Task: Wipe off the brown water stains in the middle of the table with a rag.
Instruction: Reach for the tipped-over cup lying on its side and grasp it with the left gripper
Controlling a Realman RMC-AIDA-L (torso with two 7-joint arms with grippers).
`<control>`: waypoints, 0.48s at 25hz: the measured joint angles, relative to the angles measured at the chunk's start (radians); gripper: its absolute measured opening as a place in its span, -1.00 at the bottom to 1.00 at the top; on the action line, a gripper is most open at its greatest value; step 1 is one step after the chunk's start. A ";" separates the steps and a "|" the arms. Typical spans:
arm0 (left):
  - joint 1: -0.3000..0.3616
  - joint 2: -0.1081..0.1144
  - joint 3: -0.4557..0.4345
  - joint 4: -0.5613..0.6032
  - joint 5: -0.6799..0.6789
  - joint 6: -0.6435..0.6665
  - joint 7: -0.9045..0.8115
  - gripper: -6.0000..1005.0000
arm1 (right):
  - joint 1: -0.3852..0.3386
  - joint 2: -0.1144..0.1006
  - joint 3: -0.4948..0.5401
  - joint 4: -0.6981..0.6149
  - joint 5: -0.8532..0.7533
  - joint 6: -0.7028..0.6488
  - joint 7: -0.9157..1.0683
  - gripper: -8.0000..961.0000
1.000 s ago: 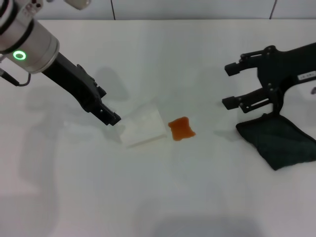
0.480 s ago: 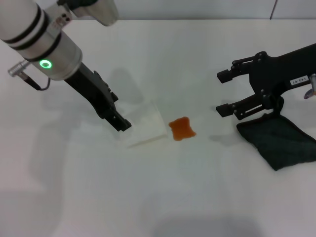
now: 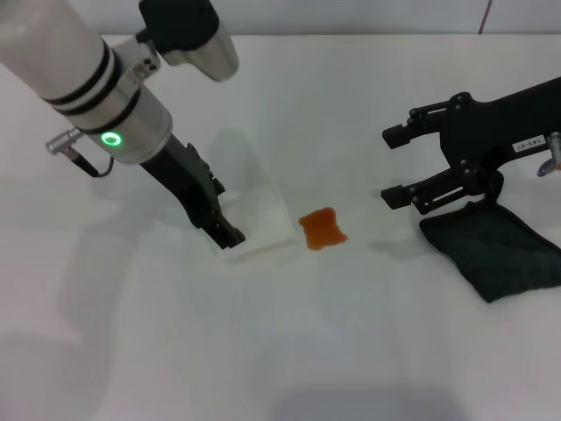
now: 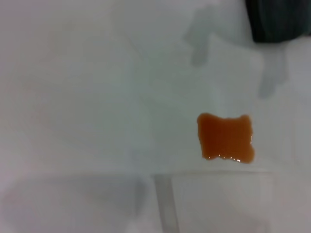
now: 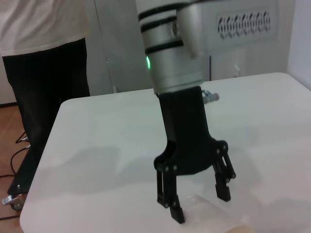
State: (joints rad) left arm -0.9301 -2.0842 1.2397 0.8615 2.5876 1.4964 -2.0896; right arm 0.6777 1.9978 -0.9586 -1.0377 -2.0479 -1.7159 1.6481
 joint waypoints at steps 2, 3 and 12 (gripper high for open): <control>0.000 0.000 0.015 -0.016 -0.001 -0.019 0.004 0.72 | 0.001 0.001 0.000 0.000 0.000 0.001 0.000 0.77; 0.000 -0.001 0.030 -0.026 -0.004 -0.033 0.006 0.72 | 0.002 0.001 0.000 0.000 0.000 0.002 0.000 0.77; 0.019 -0.002 0.098 -0.051 -0.045 -0.131 0.045 0.72 | 0.007 0.001 -0.001 0.001 0.000 0.006 -0.001 0.77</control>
State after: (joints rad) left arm -0.9109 -2.0859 1.3379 0.8109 2.5421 1.3657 -2.0448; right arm 0.6851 1.9988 -0.9597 -1.0367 -2.0479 -1.7103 1.6469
